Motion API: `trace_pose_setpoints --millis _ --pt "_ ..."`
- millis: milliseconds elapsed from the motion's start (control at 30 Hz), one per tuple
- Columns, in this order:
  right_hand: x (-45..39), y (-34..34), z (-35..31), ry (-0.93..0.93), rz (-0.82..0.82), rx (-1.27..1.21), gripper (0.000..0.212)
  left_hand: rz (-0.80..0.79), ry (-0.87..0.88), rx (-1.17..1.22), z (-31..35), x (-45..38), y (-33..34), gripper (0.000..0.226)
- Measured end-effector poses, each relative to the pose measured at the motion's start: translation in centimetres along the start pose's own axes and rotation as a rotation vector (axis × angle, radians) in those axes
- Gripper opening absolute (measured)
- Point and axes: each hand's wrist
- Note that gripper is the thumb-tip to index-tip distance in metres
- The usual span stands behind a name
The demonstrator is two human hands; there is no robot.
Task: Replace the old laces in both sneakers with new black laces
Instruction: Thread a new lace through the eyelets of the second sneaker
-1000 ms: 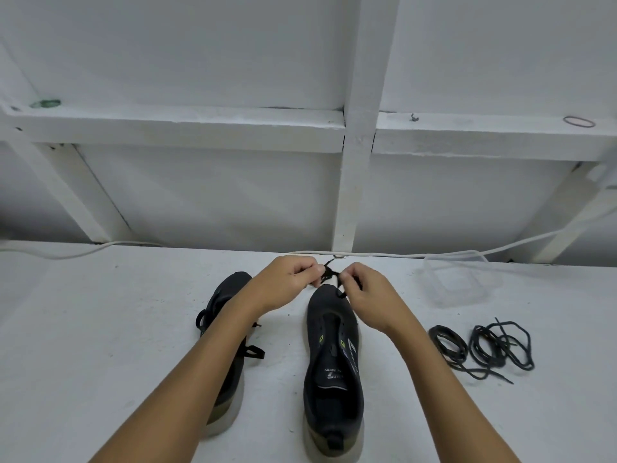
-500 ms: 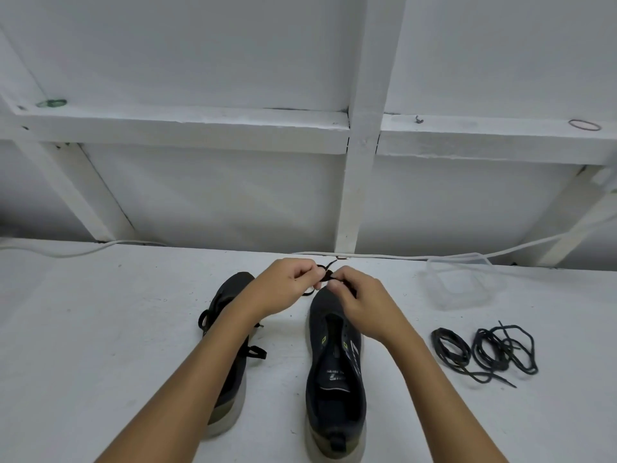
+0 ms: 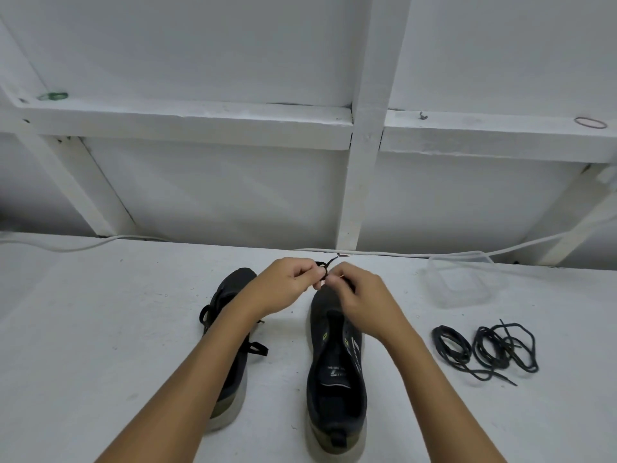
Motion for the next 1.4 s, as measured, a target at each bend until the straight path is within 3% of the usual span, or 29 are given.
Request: trace_pose_setpoints --millis 167,233,333,400,467,567,667,700,800,867,933,1000,1167,1233,1300,1333,1400 --pt "-0.9 -2.9 4.3 0.243 0.245 0.221 0.023 0.088 -0.06 -0.07 -2.2 0.6 -2.8 0.038" --pt "-0.6 -3.5 4.0 0.242 0.184 0.181 0.01 0.09 -0.07 -0.077 -2.5 0.7 -2.9 0.038" --pt "0.1 -1.7 0.8 0.116 -0.063 0.053 0.032 0.04 -0.046 -0.042 -1.4 0.5 -1.3 0.037" --pt "0.3 -0.1 -0.6 0.002 -0.142 0.055 0.017 0.005 -0.008 -0.03 -0.7 0.2 0.0 0.037" --pt "0.1 0.3 -0.5 -0.025 -0.092 0.09 0.011 0.01 -0.002 -0.039 -0.5 0.0 0.3 0.035" --pt "-0.6 -1.3 1.9 0.116 0.059 0.155 0.023 0.061 -0.02 -0.083 -1.4 0.3 -1.2 0.035" --pt "-0.5 -3.0 4.1 0.247 0.134 0.259 0.014 0.101 -0.054 -0.114 -2.5 0.8 -2.4 0.036" --pt "-0.4 -2.9 3.8 0.246 0.11 0.242 0.009 0.106 -0.061 -0.121 -2.5 0.8 -2.3 0.036" --pt "0.3 -1.0 1.6 0.105 -0.06 0.092 0.033 0.063 -0.033 -0.106 -1.6 0.5 -0.8 0.035" --pt "0.5 0.4 0.3 0.012 -0.145 0.054 0.021 0.028 0.005 -0.095 -0.6 0.1 0.2 0.035" --pt "0.4 0.8 0.2 -0.025 -0.105 0.08 0.012 0.027 0.016 -0.124 0.0 -0.2 0.5 0.034" --pt "0.1 0.3 0.9 0.0 -0.032 0.149 0.023 0.042 0.019 -0.157 0.1 -0.3 -0.2 0.032" --pt "-0.4 -2.4 4.2 0.263 0.179 0.293 0.024 0.103 -0.017 -0.167 -2.3 0.1 -2.8 0.034" --pt "-0.1 -2.8 4.0 0.267 0.112 0.25 0.005 0.114 -0.031 -0.15 -2.7 0.2 -2.8 0.035" --pt "0.4 -2.0 2.1 0.197 -0.026 0.118 0.035 0.091 -0.03 -0.131 -2.0 0.2 -2.1 0.034" --pt "0.6 -1.4 1.1 0.146 -0.076 0.068 0.039 0.069 -0.024 -0.132 -1.4 0.2 -1.5 0.033" --pt "0.7 0.2 -0.3 0.013 -0.114 0.063 0.016 0.027 0.005 -0.115 -0.3 0.1 -0.4 0.031"
Point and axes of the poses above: each hand's wrist, its own x-axis away from the middle knuckle, its own y-axis out of the palm, z = x × y, and after that the axes turned 12 degrees about z, right-handed
